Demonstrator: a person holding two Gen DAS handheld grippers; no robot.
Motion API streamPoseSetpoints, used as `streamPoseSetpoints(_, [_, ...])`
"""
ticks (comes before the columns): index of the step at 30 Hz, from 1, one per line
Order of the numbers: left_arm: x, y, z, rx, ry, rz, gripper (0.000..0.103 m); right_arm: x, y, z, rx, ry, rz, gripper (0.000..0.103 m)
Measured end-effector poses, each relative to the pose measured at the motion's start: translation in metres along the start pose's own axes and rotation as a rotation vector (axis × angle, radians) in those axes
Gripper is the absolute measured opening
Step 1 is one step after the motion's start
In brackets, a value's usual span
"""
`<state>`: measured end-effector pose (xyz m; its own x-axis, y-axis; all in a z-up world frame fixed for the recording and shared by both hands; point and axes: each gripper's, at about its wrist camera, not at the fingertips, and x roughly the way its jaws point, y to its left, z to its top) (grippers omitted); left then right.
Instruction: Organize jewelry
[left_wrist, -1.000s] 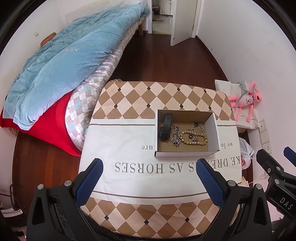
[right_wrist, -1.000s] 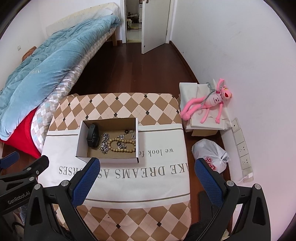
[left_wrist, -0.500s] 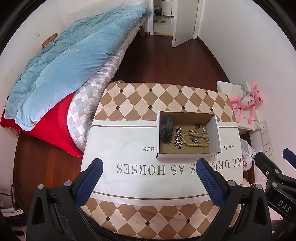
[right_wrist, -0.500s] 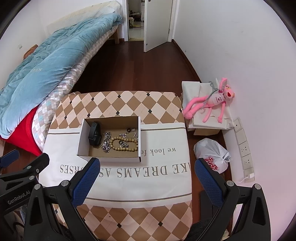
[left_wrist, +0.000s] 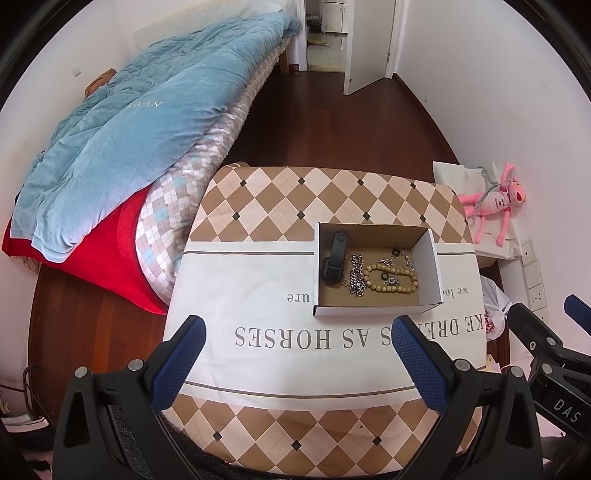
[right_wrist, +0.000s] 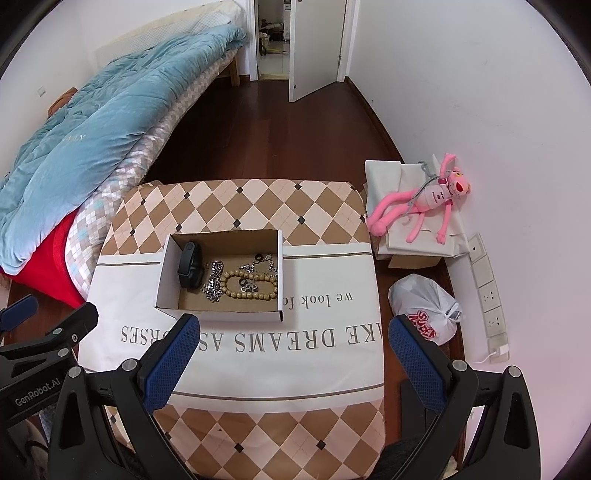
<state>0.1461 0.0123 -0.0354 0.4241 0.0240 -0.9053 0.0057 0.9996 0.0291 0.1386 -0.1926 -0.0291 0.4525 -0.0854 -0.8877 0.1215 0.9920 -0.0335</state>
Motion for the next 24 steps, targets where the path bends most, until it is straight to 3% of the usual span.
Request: streamPoseSetpoints(24, [-0.0077, -0.0022, -0.0019, 0.004, -0.009, -0.012, 0.103, -0.0005, 0.0043, -0.0015, -0.014, 0.004, 0.008, 0.103])
